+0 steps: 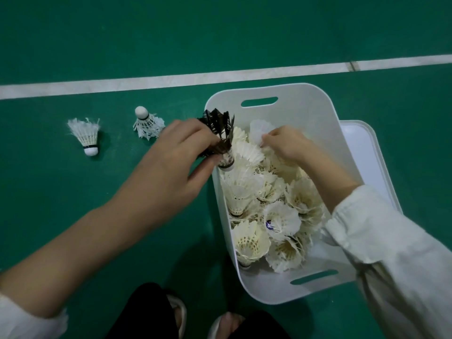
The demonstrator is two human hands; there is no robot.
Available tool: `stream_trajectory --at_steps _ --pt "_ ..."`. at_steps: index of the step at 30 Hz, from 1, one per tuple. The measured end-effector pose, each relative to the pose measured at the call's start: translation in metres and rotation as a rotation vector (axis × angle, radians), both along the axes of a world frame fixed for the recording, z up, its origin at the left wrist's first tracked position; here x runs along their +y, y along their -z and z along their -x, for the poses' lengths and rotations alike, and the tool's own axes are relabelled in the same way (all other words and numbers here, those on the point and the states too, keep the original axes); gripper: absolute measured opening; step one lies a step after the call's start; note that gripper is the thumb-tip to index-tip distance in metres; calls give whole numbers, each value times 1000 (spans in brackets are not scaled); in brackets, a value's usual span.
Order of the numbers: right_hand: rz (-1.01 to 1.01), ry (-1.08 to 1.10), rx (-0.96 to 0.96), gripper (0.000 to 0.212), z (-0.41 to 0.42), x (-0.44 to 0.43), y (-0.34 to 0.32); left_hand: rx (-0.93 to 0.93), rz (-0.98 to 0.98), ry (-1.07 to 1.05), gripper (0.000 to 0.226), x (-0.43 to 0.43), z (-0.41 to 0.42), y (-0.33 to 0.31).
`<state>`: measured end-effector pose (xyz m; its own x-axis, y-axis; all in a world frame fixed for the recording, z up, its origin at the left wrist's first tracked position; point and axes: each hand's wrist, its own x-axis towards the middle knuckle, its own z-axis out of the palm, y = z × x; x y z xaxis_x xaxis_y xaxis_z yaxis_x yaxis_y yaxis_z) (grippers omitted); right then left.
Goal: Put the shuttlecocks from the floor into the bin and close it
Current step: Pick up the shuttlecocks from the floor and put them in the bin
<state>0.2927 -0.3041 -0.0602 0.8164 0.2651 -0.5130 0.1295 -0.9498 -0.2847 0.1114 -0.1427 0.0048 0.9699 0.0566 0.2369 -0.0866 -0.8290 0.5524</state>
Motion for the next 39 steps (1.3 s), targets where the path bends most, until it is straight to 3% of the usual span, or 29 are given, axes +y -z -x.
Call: stream_trajectory --at_steps 3,5,7,9,12,15,21,27,31,36,39 --pt "-21 -111 -202 38 16 -6 -29 -16 -2 10 23 1 0 1" --pt "-237 -185 -349 45 34 -11 -62 -16 14 23 24 1 0 3" --pt "-469 -265 -245 53 55 -16 -94 -20 36 42 24 1 -1 5" --pt "-563 -354 -42 58 76 -14 -110 -29 56 68 24 -1 -1 6" --pt "-498 -452 -73 38 85 -8 -98 -27 64 147 19 -4 -3 6" --pt "-523 -403 -165 14 77 -4 -95 -39 67 169 17 0 -3 4" --pt "-478 -224 -375 15 59 -8 -99 -165 145 -98 21 43 -8 2" --pt "-203 -213 -297 16 49 -9 -49 170 72 -322 24 93 -29 78" --pt "-151 -236 -299 16 48 -3 -23 236 -28 -362 39 96 -35 108" --pt "-41 -284 -324 20 42 1 -28 344 -125 -371 64 110 -46 131" --pt "-73 -328 -375 30 50 2 -40 422 -176 -352 67 110 -56 141"
